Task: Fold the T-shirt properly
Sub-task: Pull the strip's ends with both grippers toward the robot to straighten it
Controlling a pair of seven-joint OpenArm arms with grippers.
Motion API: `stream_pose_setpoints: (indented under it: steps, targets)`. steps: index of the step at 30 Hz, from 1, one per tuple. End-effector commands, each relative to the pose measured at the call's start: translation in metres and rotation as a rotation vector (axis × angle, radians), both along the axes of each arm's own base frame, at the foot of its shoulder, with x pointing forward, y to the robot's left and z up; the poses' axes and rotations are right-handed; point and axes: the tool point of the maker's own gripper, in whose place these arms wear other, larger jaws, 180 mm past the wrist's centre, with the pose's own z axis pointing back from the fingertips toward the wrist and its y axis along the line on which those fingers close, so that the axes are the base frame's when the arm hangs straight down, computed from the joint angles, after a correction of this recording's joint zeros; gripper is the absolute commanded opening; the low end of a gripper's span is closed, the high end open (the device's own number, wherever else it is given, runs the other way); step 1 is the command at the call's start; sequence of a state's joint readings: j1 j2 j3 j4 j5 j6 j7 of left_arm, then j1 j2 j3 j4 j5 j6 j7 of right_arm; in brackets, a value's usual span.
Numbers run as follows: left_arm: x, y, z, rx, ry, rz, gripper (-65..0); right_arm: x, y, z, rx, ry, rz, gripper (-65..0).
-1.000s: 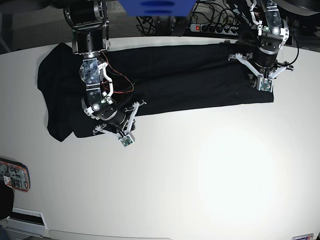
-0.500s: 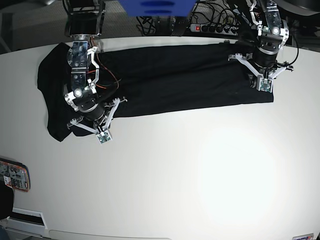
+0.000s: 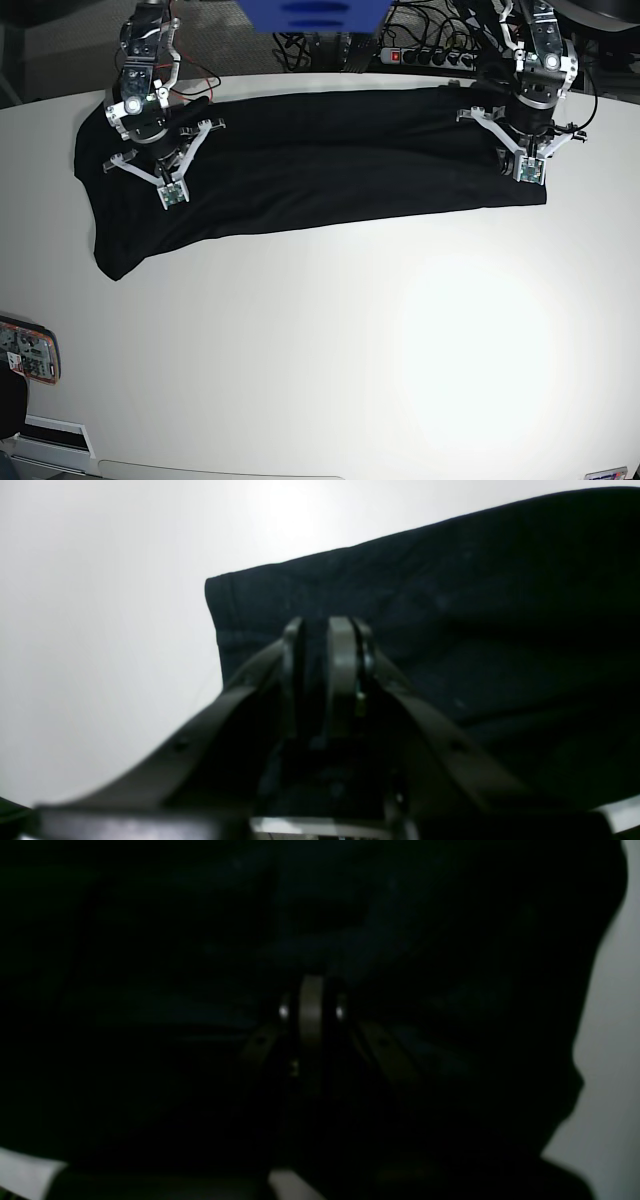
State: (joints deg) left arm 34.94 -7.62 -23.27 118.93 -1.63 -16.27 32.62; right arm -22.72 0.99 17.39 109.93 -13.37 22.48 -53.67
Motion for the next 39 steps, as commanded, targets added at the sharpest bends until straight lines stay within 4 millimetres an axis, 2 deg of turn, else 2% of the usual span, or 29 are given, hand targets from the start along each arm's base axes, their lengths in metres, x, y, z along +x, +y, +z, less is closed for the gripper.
stream_pose_setpoints:
  steps: [1,11,18,20,31,34,35,39]
  targets:
    - [0.005,0.001,0.008,0.007,-0.035,-0.006,-55.8,0.008,0.001,0.011,0.004,-0.051,0.003,-65.0]
    - [0.005,0.007,0.007,0.028,-0.023,-0.022,-55.8,-0.006,0.000,0.008,-0.002,-0.026,-0.004,-65.0]
    - [0.007,0.014,0.002,0.044,-0.009,-0.026,-55.8,-0.013,-0.019,0.006,-0.150,-0.012,-0.023,-65.0]
    - [0.007,0.014,0.002,0.044,-0.009,-0.026,-55.8,-0.017,-0.019,0.004,-0.172,-0.004,-0.029,-65.0]
    - [0.011,0.000,-0.004,0.037,0.005,-0.088,-55.1,-0.008,-0.007,0.009,-0.163,-0.057,-0.019,-65.0]
    - [0.010,0.001,-0.004,0.037,0.005,-0.084,-46.2,-0.003,-0.002,0.011,-0.133,-0.087,-0.016,-65.0]
    - [0.010,0.002,-0.004,0.037,0.007,-0.083,-42.4,-0.003,0.000,0.011,-0.114,-0.093,-0.020,-62.9]
    - [0.010,0.006,-0.002,0.063,0.013,-0.109,-28.0,-0.002,0.007,0.012,-0.058,-0.105,-0.019,-43.8]
